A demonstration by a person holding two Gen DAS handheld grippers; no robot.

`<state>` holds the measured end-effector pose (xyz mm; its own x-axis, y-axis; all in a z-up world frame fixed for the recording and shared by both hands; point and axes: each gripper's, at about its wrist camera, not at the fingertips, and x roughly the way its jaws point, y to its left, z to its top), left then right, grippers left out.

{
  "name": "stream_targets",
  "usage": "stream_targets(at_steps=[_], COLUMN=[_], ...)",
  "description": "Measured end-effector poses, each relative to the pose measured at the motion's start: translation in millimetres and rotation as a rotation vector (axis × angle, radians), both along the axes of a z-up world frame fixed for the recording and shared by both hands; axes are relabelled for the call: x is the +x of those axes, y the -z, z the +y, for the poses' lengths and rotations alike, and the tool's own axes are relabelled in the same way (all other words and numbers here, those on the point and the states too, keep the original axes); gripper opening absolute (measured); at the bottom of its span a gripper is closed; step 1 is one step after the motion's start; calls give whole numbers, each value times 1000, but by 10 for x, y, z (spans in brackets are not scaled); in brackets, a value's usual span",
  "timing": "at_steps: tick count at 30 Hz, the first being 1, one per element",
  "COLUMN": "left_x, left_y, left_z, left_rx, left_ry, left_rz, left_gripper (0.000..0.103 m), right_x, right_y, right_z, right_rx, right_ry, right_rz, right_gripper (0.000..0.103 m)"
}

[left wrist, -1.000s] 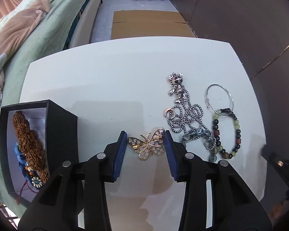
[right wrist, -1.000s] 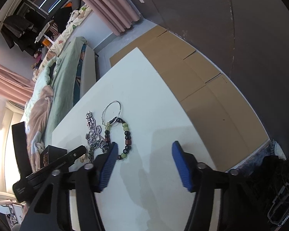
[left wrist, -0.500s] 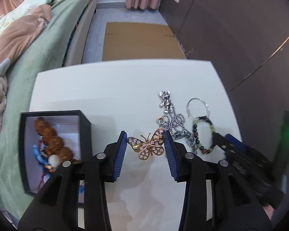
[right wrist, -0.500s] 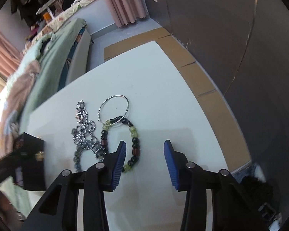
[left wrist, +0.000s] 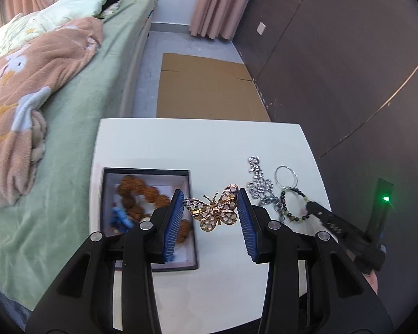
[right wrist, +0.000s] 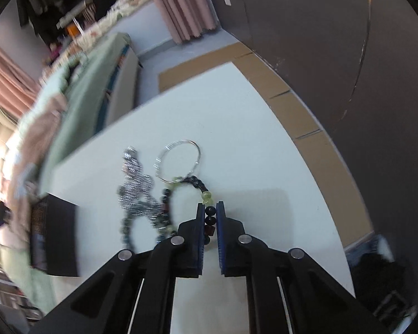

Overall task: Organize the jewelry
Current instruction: 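Drop the butterfly brooch into the black box with the left tool, then lower the green-black bead bracelet into the box and open the right tool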

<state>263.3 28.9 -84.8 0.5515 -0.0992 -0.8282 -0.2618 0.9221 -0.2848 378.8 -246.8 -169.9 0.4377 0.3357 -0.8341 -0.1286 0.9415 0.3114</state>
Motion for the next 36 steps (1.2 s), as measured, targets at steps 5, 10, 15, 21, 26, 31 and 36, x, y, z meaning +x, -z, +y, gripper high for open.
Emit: stream_targets(at_steps=[5,10,15,21,26,31,36], left_x=[-141,-241,-300,-452,-595,-716,-833], left_y=[-72,-103,-78,-40,-12,-8,-16], left_z=[167,291,413,694,922,1101,1279], left_rx=[-4,-28,-44,-84,-101,-108,-119], left_ry=[0,23,20,-45,-87,-112,-145], left_rz=[-14,-25,-28,-51,-69,-83,-100], left_gripper=[40,40,65,70,76,82,84], right_x=[-207,-378,-459,-538,-641,-749,-865], right_y=[-246,-407,-479,-625,-820,-1040,-1185], right_z=[-23,76,195,500,825,1234,1642], right_rx=[117,153,188,181,187,193,200], right_ry=[-13,-36,-89,-182,-255,-345,-427], right_rz=[-81,-147,-185,-197,-208,-228,-232], right_gripper=[8,8,8,8,8,8,8])
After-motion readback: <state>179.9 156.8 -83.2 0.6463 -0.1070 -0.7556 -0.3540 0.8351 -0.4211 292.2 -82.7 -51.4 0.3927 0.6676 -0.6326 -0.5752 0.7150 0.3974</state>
